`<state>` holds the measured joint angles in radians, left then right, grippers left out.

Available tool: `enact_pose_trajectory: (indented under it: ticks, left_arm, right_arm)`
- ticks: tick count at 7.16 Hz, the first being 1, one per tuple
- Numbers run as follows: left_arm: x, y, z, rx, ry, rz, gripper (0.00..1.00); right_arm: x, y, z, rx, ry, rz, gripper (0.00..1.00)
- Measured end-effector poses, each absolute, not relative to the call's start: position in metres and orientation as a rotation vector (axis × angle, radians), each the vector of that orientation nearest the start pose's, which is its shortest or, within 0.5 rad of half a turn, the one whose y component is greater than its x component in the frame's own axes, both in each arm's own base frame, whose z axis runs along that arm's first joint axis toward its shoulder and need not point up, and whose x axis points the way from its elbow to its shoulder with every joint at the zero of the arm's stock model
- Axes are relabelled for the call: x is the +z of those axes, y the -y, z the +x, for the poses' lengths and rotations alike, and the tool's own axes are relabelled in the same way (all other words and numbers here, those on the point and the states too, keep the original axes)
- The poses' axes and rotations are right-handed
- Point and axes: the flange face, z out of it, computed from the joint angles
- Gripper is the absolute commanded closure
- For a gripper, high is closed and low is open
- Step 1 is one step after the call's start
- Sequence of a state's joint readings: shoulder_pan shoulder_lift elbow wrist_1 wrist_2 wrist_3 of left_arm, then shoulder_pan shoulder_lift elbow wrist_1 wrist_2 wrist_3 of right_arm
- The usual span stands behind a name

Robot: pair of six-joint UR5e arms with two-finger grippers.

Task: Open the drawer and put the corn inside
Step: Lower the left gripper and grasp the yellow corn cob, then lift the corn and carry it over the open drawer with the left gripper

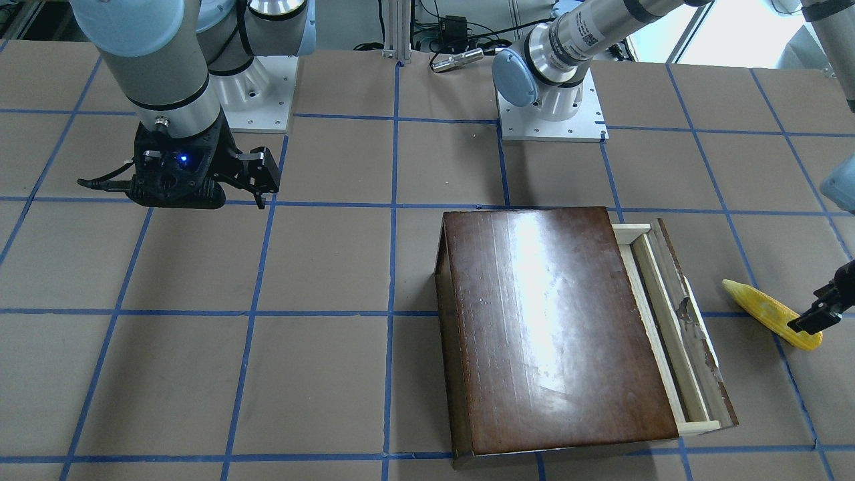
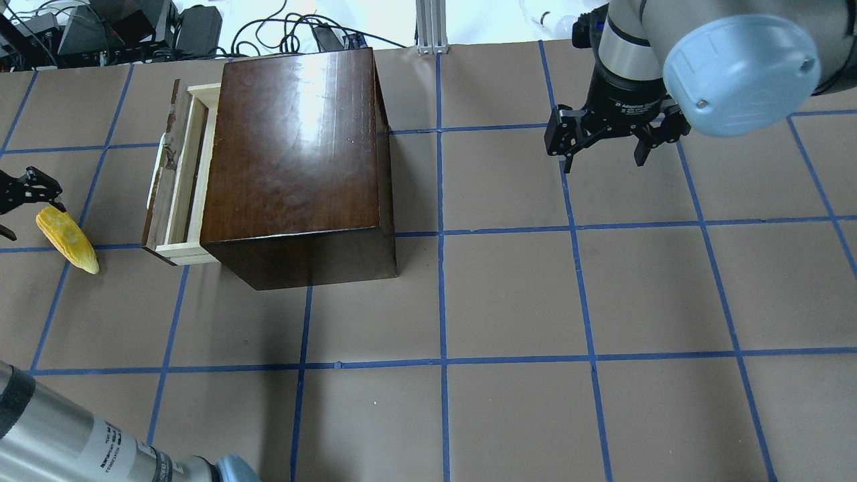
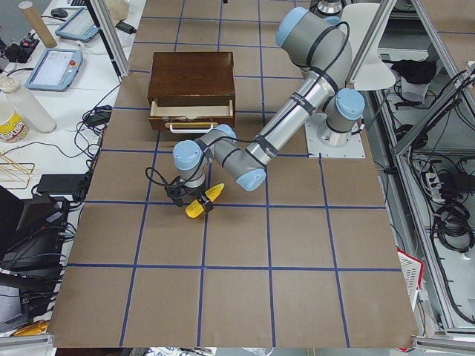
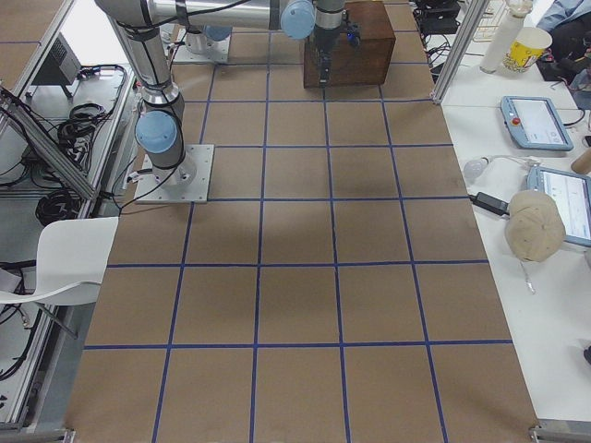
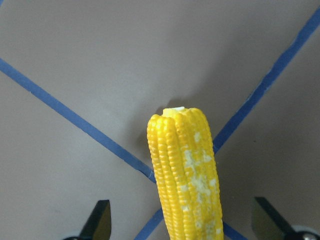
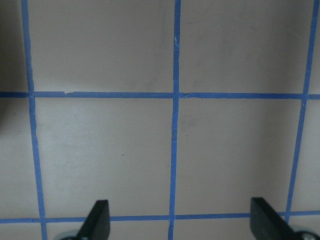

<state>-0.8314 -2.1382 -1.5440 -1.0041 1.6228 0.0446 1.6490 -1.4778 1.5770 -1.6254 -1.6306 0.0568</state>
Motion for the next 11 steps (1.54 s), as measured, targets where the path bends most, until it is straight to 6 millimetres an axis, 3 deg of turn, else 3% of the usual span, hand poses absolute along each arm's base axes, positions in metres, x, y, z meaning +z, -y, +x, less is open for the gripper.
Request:
enact_pose_trajectory:
  ticks: [1, 2, 3, 4, 6, 8, 9, 11]
  left_arm:
    - [0.214, 0.580, 0.354, -0.009, -2.891, -1.107, 0.14]
    - [0.206, 0.582, 0.353, -0.007, -2.887, -1.160, 0.44]
    - [0.200, 0.584, 0.353, 0.000, -2.886, -1.187, 0.81]
    - [0.197, 0.585, 0.353, 0.003, -2.886, -1.197, 1.00]
    - [0.197, 0.585, 0.352, 0.005, -2.889, -1.194, 1.00]
    - [0.215, 0.590, 0.350, -0.025, -2.900, -1.141, 1.00]
    - [0.239, 0.598, 0.347, -0.047, -2.920, -1.067, 1.00]
    - [0.310, 0.622, 0.328, -0.059, -2.969, -0.899, 1.00]
  right_arm:
    - [0.443, 0.513, 0.168, 0.066, -3.203, -0.037, 0.00]
    - [0.443, 0.513, 0.168, 0.066, -3.203, -0.037, 0.00]
    - [0.443, 0.513, 0.168, 0.065, -3.203, -0.037, 0.00]
    - [0.443, 0.513, 0.168, 0.064, -3.203, -0.036, 0.00]
    - [0.443, 0.513, 0.168, 0.064, -3.203, -0.036, 0.00]
    - [0.443, 0.513, 0.168, 0.065, -3.203, -0.037, 0.00]
    - [0.443, 0.513, 0.168, 0.065, -3.203, -0.036, 0.00]
    - [0.443, 0.513, 0.168, 0.064, -3.202, -0.036, 0.00]
